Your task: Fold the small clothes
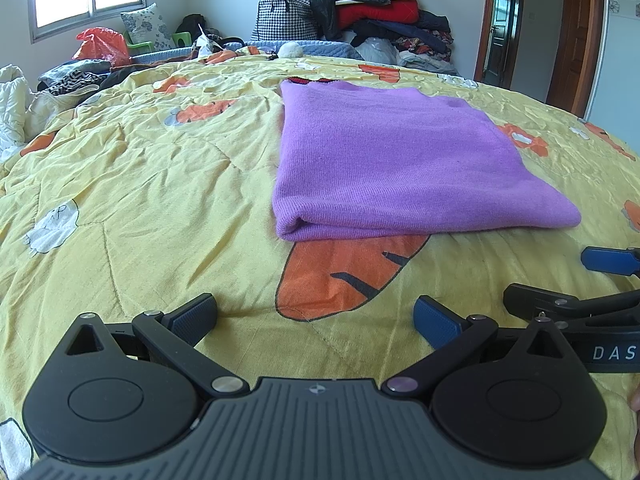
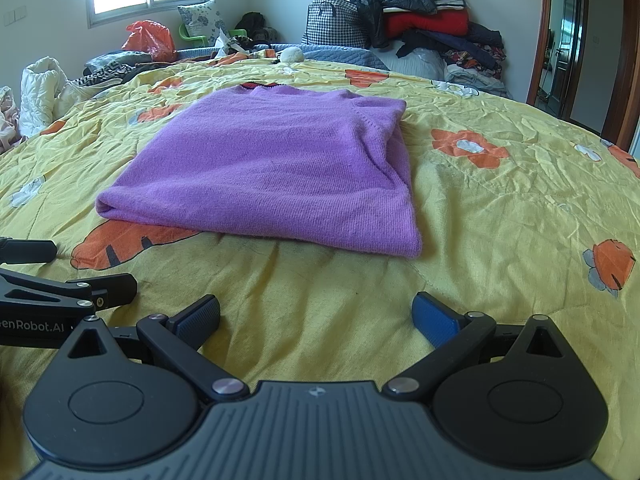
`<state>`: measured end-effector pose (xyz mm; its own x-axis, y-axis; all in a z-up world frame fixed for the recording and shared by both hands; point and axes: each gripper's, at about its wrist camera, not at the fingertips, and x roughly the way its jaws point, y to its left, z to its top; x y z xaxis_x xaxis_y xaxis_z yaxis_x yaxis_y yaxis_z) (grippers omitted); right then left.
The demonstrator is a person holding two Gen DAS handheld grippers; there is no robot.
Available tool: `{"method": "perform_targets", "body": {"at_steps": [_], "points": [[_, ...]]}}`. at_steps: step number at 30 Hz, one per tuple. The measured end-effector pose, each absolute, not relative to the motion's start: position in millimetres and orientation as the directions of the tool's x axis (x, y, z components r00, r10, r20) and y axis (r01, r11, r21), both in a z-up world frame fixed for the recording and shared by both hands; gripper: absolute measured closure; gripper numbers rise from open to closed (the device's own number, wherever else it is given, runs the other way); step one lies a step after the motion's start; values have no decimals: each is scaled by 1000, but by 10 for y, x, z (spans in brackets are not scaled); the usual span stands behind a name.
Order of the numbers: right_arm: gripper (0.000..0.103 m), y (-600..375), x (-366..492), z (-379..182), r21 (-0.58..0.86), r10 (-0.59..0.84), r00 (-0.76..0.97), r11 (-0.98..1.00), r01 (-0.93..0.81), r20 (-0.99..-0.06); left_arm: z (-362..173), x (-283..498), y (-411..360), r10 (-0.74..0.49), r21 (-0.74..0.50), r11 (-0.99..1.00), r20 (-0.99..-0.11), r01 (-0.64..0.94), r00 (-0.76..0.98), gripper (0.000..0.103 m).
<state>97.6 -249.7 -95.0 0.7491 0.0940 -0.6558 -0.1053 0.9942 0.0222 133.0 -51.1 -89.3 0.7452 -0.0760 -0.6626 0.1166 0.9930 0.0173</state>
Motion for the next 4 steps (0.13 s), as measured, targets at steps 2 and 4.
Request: {"method": "perform_targets", "body": {"at_steps": [2, 4], "points": [[0, -2497, 976, -950, 22, 94, 749, 994, -105, -656, -898, 1330, -505, -79, 16, 993, -660, 120, 747, 0], [0, -2496, 976, -950, 22, 94, 749, 994, -105, -656, -904, 1332, -500, -78, 17, 993, -661, 118, 747, 0]]}}
